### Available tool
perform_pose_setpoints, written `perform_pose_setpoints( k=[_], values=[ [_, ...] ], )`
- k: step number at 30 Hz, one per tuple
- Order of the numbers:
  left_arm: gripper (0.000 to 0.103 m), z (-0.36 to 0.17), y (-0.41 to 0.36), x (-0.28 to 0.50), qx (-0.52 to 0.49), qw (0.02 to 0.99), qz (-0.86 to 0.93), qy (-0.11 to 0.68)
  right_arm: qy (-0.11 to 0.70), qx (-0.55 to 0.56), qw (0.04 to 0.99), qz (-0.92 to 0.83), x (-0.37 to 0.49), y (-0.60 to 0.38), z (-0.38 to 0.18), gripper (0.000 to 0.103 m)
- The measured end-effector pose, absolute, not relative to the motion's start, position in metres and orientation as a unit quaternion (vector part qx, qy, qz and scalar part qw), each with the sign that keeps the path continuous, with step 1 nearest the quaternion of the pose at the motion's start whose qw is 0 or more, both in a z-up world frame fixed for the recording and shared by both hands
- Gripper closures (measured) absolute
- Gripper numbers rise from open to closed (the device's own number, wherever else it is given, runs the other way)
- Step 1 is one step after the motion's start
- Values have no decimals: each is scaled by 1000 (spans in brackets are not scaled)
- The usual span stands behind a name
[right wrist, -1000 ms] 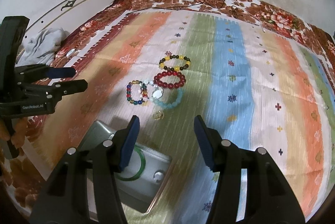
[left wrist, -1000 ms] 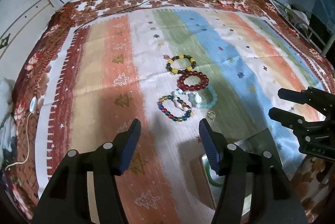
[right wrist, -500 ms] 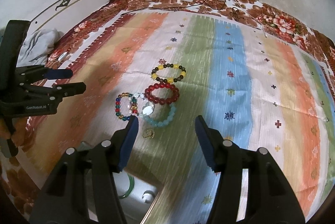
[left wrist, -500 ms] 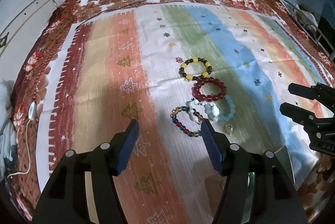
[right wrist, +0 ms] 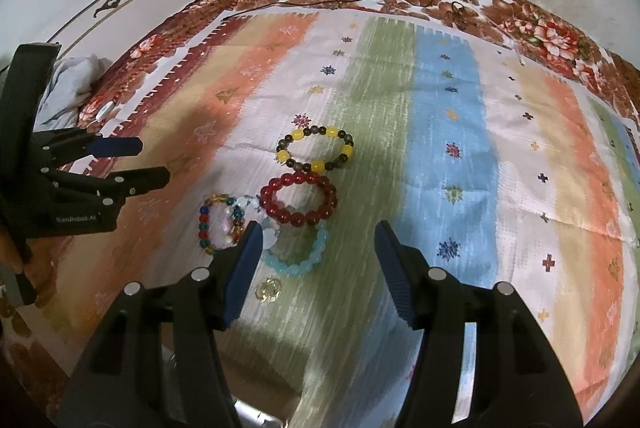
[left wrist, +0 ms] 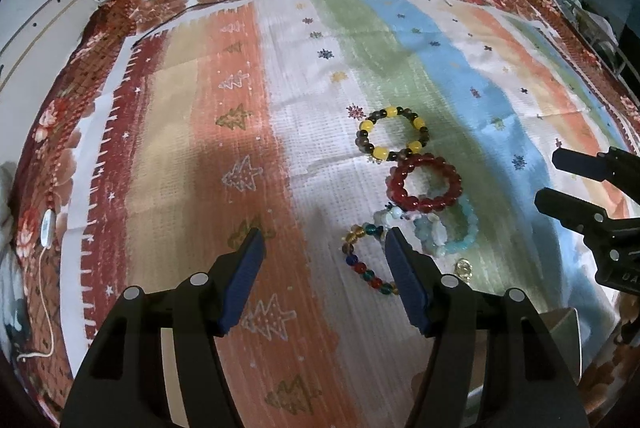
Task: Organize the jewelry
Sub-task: 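Move both open grippers toward the multicolour and light blue bracelets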
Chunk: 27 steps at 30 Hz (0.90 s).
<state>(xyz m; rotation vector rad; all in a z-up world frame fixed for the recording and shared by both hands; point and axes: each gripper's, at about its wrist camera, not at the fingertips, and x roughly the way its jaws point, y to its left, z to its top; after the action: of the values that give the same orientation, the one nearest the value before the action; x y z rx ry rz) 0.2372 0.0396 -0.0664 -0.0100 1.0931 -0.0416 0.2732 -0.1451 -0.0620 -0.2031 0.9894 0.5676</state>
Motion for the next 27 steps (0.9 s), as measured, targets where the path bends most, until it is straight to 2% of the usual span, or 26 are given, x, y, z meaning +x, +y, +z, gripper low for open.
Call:
perform_pose_setpoints(
  k=[27],
  values=[
    [40,-125,42,266,23,817,-25,575,527,-122,792,282,302,-128,-133,45]
  ],
)
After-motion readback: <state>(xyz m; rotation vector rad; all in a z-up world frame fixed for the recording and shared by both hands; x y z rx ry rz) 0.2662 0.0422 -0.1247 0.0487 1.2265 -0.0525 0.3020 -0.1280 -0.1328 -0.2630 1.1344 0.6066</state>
